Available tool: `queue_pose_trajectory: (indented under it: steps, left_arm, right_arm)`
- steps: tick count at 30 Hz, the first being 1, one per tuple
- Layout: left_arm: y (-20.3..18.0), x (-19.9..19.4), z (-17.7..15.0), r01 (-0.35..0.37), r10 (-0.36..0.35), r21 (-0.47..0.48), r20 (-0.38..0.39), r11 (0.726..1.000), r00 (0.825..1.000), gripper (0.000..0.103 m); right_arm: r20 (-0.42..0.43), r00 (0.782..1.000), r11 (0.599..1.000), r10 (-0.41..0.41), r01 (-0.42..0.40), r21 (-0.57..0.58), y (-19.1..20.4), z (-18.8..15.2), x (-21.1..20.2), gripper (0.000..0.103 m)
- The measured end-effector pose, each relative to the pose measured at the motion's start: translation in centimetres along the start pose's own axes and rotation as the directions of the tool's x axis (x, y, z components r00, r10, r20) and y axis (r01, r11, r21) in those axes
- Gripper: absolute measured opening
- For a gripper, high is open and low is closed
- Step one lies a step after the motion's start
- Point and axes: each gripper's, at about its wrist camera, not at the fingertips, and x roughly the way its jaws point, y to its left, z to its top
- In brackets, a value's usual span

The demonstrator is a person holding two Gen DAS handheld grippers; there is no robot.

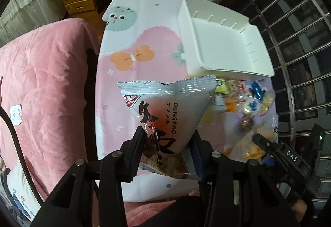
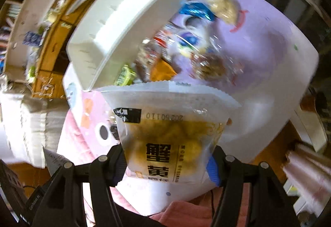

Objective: Organize snacks
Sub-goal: 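Carry both bags into the white tray and open both tools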

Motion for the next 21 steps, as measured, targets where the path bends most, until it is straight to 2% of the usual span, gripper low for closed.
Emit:
queue_pose_trajectory:
  steps: [8,14,21]
  left_arm:
    - [-6.1,-1.3,1.9,-0.01,0.011,-0.012,0.047,1.0,0.999,0.041]
    - [-11.2,-1.0,4.3,-0.019,0.02,-0.013,0.094,1.0,0.995,0.041]
    - [-15.6,0.0,6.9,-0.034,0.039,-0.042,0.146,0.999,0.989,0.042]
  right_arm:
    - [0.001,0.998,0.976,0.061,-0.06,-0.208,2.0,4.6,-2.4,0.064]
    - [0.037,0.995,0.92,0.091,-0.07,-0.386,3.1,9.0,-4.9,0.064]
    - [0.08,0.99,0.835,0.119,-0.057,-0.548,4.4,14.3,-6.0,0.064]
